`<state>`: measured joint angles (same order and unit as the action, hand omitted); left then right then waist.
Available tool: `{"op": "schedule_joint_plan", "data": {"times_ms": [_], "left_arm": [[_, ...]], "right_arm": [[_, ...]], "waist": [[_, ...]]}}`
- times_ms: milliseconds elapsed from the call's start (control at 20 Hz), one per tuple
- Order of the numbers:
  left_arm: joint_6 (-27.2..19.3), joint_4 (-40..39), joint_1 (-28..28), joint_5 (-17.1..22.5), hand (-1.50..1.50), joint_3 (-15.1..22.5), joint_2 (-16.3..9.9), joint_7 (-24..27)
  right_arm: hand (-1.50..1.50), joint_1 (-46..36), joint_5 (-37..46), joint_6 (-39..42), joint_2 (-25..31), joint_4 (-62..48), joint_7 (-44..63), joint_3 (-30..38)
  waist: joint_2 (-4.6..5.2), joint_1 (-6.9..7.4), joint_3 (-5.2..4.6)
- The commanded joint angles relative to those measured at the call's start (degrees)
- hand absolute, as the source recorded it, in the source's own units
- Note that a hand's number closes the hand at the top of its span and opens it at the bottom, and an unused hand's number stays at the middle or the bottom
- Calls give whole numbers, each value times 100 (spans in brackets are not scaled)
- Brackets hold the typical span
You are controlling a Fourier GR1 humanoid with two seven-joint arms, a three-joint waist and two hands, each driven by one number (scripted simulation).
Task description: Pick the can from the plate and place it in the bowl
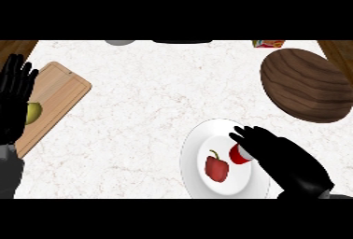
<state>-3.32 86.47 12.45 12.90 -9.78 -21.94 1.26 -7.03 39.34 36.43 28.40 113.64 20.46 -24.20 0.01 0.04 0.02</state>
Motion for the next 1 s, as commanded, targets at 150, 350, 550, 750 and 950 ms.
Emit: {"op": "schedule_joint_plan", "data": {"times_ms": [150,350,550,750,950], "left_arm": [[-197,259,-36,-311,0,50,287,-184],[-246,399,-41,-484,0,166,465,-140],[-5,-550,591,-360,0,-222,184,-85],[292,-25,107,-192,0,-346,134,-98],[145,76,58,-376,0,-199,370,-181]], "right_arm": [[-150,265,500,-248,-126,-392,-939,105],[-150,189,562,-244,-288,-509,-1248,232],[-150,-46,768,-104,-279,-874,-1442,422],[-150,-25,1343,-494,-675,-1553,-1524,90],[-150,-193,1591,-685,-843,-2061,-1806,198]], "waist": [[-5,-5,0],[-4,-6,-1],[2,-25,-2],[-2,6,-1],[0,9,-1]]}}
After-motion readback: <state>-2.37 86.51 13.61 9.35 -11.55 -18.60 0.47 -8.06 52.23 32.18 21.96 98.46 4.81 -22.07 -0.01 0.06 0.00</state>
